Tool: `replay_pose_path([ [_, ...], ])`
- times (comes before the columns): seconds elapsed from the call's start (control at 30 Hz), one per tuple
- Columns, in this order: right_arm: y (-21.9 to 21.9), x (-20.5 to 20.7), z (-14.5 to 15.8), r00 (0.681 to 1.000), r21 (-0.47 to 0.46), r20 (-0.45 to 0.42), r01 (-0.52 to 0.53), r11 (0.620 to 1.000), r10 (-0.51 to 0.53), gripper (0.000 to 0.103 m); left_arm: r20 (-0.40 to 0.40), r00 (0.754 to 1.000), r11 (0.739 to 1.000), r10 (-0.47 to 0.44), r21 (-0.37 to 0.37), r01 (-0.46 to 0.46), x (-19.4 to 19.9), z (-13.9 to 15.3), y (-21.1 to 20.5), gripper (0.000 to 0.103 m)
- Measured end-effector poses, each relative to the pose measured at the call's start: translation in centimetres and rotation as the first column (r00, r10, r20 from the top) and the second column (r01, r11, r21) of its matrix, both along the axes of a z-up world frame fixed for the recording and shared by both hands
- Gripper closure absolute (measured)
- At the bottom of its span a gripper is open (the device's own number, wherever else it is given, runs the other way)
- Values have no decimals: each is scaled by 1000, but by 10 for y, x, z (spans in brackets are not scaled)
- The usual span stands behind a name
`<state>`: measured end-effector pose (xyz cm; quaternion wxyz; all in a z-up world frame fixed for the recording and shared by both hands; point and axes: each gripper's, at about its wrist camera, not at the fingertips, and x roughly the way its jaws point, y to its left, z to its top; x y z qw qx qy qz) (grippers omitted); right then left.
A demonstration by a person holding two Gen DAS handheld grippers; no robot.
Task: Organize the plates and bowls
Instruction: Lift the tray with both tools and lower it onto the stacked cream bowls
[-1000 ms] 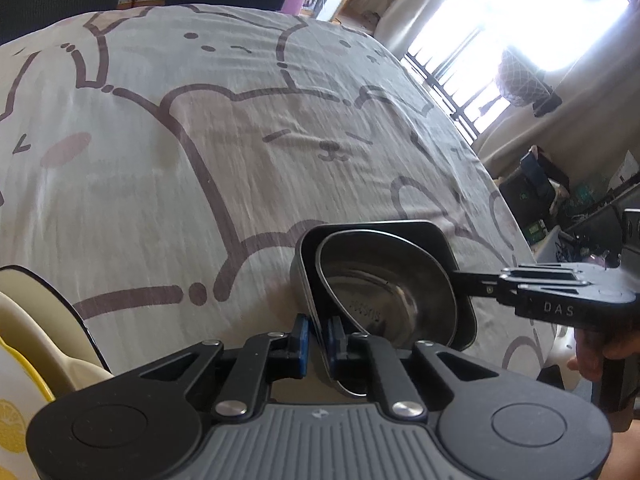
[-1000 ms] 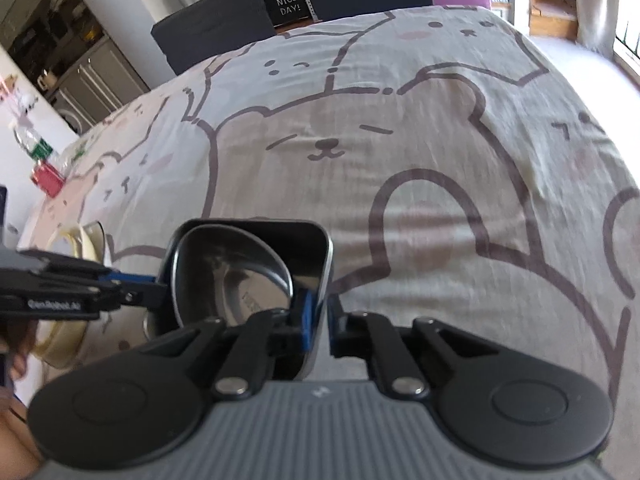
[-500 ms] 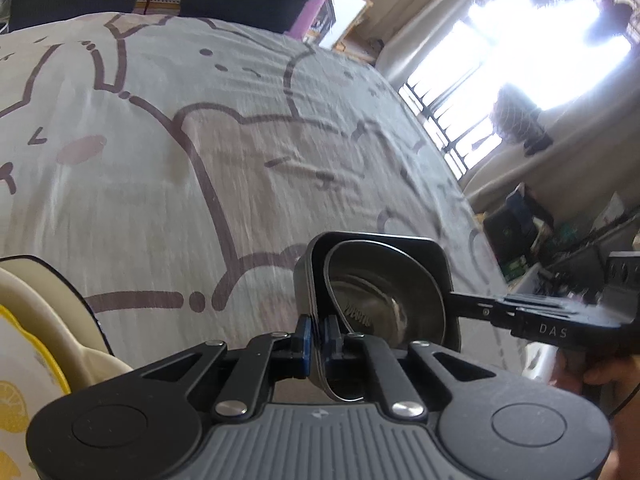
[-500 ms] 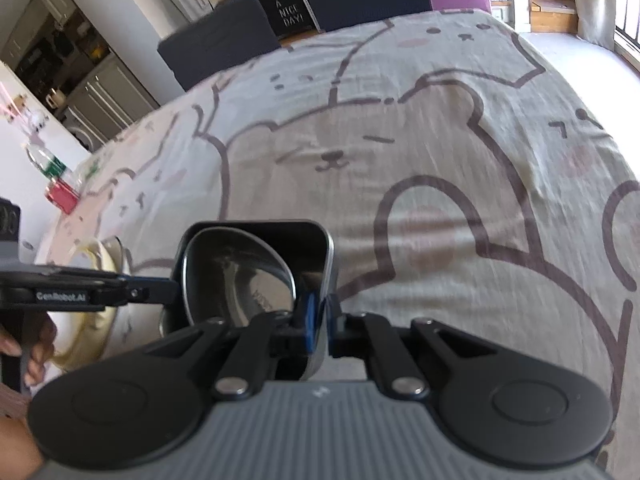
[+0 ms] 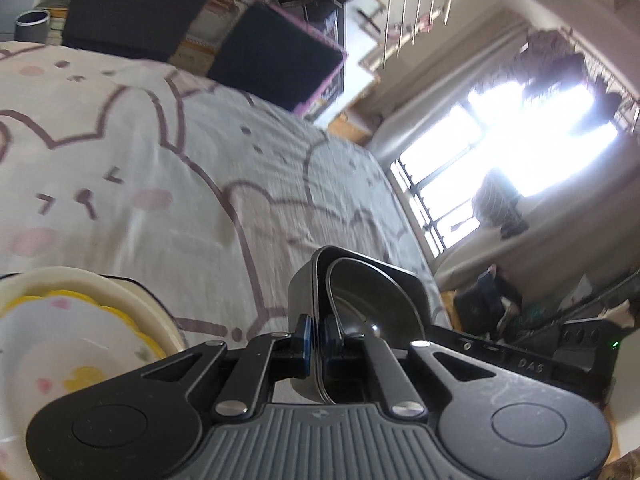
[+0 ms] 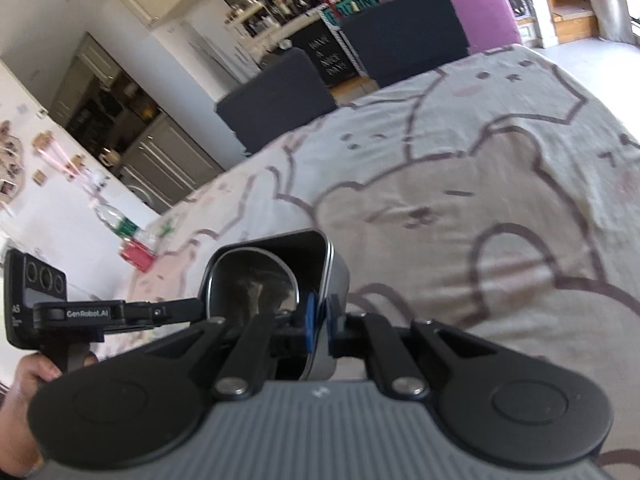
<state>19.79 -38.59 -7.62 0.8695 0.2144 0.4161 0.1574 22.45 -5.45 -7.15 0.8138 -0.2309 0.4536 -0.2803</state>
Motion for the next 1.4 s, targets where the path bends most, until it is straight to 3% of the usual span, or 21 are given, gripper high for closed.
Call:
replay_pose_path([
  [0.2, 34, 11, 3, 999, 36, 16, -39, 999, 39, 95, 32, 998, 998, 61, -34, -60, -17, 15, 44, 97],
  [0.57, 110, 28, -8, 991, 35, -13, -134, 990, 134, 95, 39, 989, 989, 146, 12, -146, -40, 16, 115, 97],
  [0.97, 146, 37, -9, 989, 53, -29, -141, 989, 142, 93, 62, 983, 985, 170, 8, -171, -48, 28, 148, 97],
  [1.4, 181, 37, -24, 965, 57, -98, -240, 969, 244, 92, -18, 975, 975, 224, 19, -223, -59, 0, 182, 97],
])
